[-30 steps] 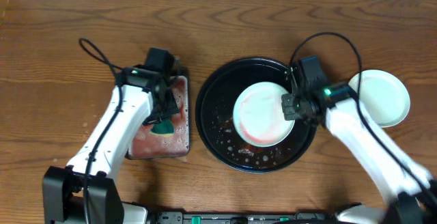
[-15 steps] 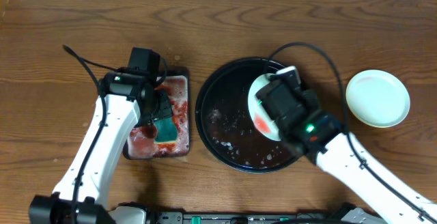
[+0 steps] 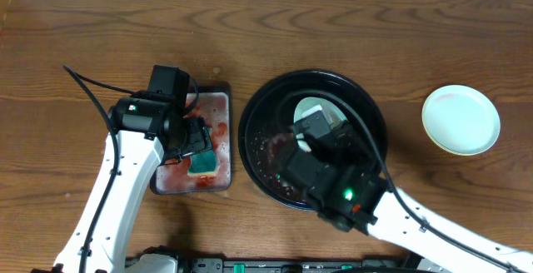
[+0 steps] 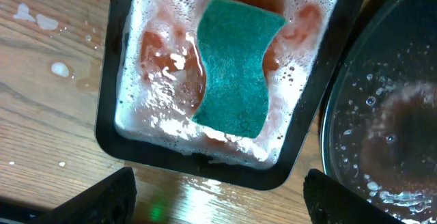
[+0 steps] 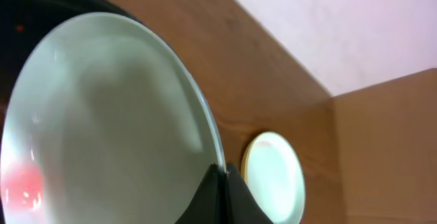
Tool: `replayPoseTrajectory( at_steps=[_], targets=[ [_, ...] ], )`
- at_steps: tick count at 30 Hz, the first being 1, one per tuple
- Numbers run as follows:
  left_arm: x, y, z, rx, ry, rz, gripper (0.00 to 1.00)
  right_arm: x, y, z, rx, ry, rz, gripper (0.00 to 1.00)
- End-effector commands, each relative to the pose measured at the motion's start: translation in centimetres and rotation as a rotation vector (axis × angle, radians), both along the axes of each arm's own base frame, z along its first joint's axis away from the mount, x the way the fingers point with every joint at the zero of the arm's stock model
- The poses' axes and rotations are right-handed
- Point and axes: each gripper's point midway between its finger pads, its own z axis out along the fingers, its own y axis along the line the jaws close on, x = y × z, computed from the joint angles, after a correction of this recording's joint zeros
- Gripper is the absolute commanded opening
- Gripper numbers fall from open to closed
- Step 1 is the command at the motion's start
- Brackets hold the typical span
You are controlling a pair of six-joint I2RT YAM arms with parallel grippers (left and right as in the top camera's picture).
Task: Clean dirty plates on tray and stack at the side
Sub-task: 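Lift the green plate up on edge over the tray with right gripper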
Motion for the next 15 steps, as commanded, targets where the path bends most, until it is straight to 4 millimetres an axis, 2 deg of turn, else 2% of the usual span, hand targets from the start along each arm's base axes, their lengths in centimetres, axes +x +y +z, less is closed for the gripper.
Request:
replayPoseTrajectory(
  at_steps=[1,15],
  targets=[
    [0.01,0.18,0.24,0.003,-0.004,0.003,0.79,-0.35,-0.09,2.51,-0.040,-0.132,-0.021,0.01],
    [0.01,0.18,0.24,0.003,-0.004,0.003,0.80,-0.64,0.28,2.80,-0.048,-0.149,-0.009,0.01]
  ],
)
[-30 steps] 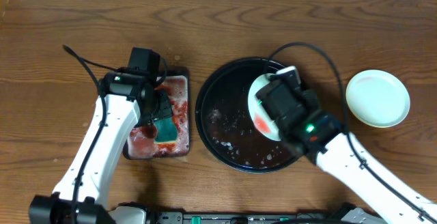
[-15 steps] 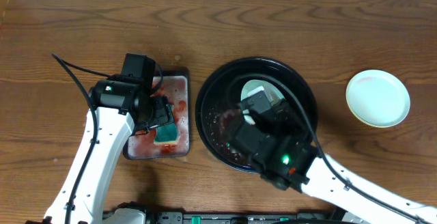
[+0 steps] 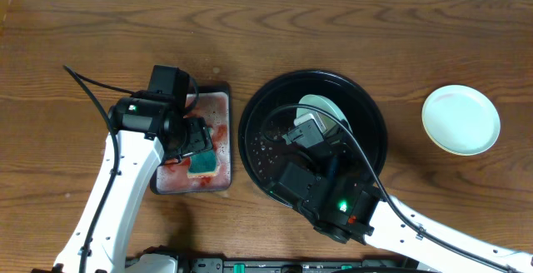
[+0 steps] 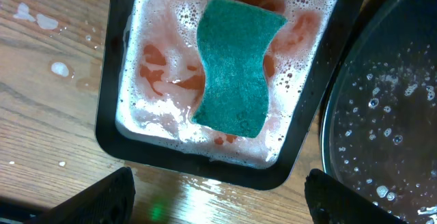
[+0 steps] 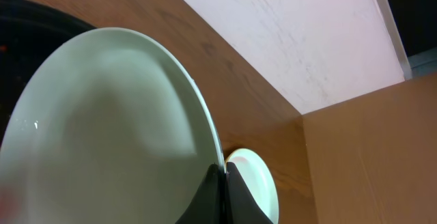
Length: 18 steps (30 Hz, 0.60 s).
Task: Clean dirty plates on tray and stack at the side
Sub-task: 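Lift the green plate up on edge over the tray with right gripper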
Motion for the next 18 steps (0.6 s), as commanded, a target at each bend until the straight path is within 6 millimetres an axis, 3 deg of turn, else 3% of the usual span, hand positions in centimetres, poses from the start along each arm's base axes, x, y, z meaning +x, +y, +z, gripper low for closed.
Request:
replayPoseTrajectory(
  at_steps=[1,18],
  targets=[
    [0.01,0.18,0.24,0.003,-0.004,0.003,0.80,0.02,-0.34,1.05,0.010,-0.049,-0.021,0.01],
    [0.01,0.18,0.24,0.003,-0.004,0.003,0.80,-0.02,-0.83,1.22,-0.021,-0.056,-0.031,0.01]
  ],
)
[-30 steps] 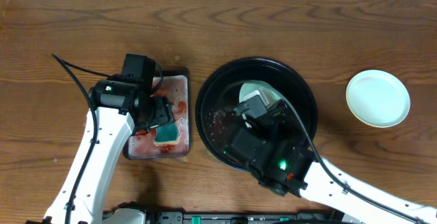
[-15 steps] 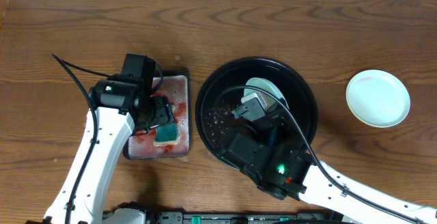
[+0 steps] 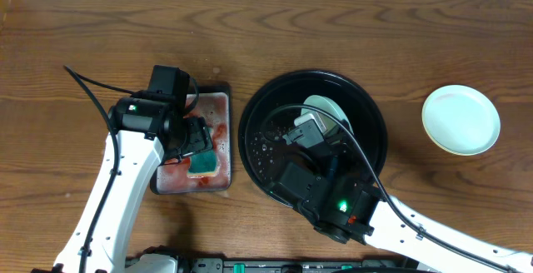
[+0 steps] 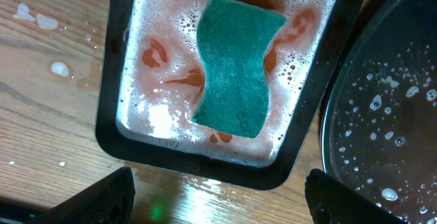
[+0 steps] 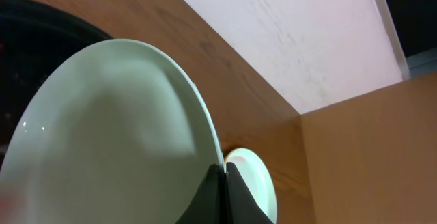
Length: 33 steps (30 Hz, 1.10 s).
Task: Clean dirty plates on tray and stack at the side
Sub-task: 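Lift the green plate up on edge over the tray with right gripper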
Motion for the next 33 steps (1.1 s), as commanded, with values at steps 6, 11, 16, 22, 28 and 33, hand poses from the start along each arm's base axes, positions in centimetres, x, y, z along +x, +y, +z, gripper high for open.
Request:
replayPoseTrajectory(
  at_steps=[6,11,16,22,28,33],
  targets=[
    [0.0,0.2,0.2,0.003,-0.004,0.003,0.80,0.3,-2.1,2.8,-0.218,-0.088,-0.040,0.01],
    [0.0,0.2,0.2,0.003,-0.004,0.003,0.81,0.3,-2.4,3.5,-0.302,-0.098,-0.042,0.01],
    [0.0,0.2,0.2,0.003,-0.004,0.003,0.80,0.3,-2.4,3.5,-0.301,-0.098,-0.042,0.01],
    [0.0,0.2,0.2,0.003,-0.004,0.003,0.80,0.3,-2.4,3.5,-0.301,-0.098,-0.042,0.01],
    [0.0,0.2,0.2,0.003,-0.004,0.003,0.81,0.3,-2.4,3.5,-0.301,-0.098,-0.042,0.01],
    [0.0,0.2,0.2,0.003,-0.004,0.003,0.81,0.3,-2.4,3.5,-0.301,-0.098,-0.041,0.01]
  ],
)
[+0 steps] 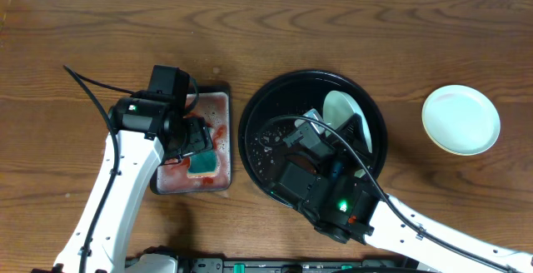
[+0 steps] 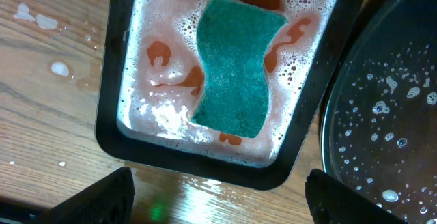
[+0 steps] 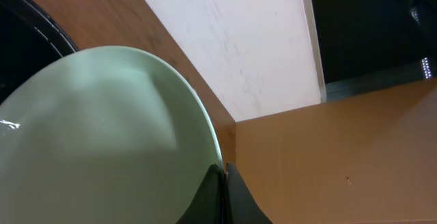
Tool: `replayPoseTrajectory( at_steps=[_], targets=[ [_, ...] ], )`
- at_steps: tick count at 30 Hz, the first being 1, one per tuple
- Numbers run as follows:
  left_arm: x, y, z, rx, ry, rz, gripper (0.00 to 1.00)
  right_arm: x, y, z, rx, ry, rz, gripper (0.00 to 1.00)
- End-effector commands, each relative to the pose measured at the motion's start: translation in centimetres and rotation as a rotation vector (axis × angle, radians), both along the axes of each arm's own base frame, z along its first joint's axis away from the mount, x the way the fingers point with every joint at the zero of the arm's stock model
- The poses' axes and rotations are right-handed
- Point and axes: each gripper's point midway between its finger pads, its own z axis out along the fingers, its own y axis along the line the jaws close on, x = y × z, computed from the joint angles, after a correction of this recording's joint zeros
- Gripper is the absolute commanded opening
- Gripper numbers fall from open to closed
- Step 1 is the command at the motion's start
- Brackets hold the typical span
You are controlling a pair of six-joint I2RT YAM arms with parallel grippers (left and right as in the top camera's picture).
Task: Clean dirty plates on tray and stack at the side
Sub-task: 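Lift the green plate up on edge over the tray with right gripper, then carry the green plate right and lower it onto the plate stack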
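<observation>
A pale green plate (image 1: pixel 340 108) stands tilted on edge over the round black tray (image 1: pixel 258 144); my right gripper (image 3: pixel 223 173) is shut on its rim, and the plate (image 3: pixel 102 135) fills the right wrist view. A second pale plate (image 1: pixel 460 120) lies flat on the table at the right. My left gripper (image 2: pixel 218 200) hangs open above the front edge of the black rectangular basin (image 2: pixel 109 80), where a green sponge (image 2: pixel 235 67) lies in foamy reddish water.
The round tray (image 2: pixel 382 115) holds water drops and suds, close to the right of the basin (image 1: pixel 226 140). Water spots lie on the wood (image 2: pixel 58 67) left of the basin. A pale wall (image 3: pixel 225 39) runs along the table's far side.
My right gripper has tipped the plate steeper and shifted it right over the tray; its camera now faces more wall. The left gripper has stayed put; only the foam in the basin has shifted.
At first my right gripper held the plate by its rim over the tray, a red smear at its lower left. The smear had left the view in the later moments, and the plate has been turned up to stand steeper. The left gripper stayed open over the basin.
</observation>
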Motion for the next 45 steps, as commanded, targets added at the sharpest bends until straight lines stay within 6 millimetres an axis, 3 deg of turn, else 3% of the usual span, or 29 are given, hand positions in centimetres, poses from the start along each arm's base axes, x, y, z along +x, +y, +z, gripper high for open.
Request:
replayPoseTrajectory(
  at_steps=[1,23,27,33,36,40,45],
  targets=[
    [0.0,0.2,0.2,0.003,-0.004,0.003,0.81,0.1,-0.7,1.0,-0.010,-0.040,-0.027,0.01],
    [0.0,0.2,0.2,0.003,-0.004,0.003,0.81,0.1,-0.7,1.0,-0.008,-0.040,-0.029,0.01],
    [0.0,0.2,0.2,0.003,-0.004,0.003,0.81,1.0,-1.7,-0.4,0.087,0.009,-0.071,0.01],
    [0.0,0.2,0.2,0.003,-0.004,0.003,0.81,4.1,-8.0,-6.0,0.524,0.186,-0.353,0.01],
    [0.0,0.2,0.2,0.003,-0.004,0.003,0.81,6.2,-12.6,-8.6,0.798,0.297,-0.477,0.01],
    [0.0,0.2,0.2,0.003,-0.004,0.003,0.81,7.8,-18.1,-9.5,1.160,0.339,-0.520,0.01],
    [0.0,0.2,0.2,0.003,-0.004,0.003,0.81,7.4,-25.2,-9.9,1.424,0.251,-0.615,0.01]
  ],
)
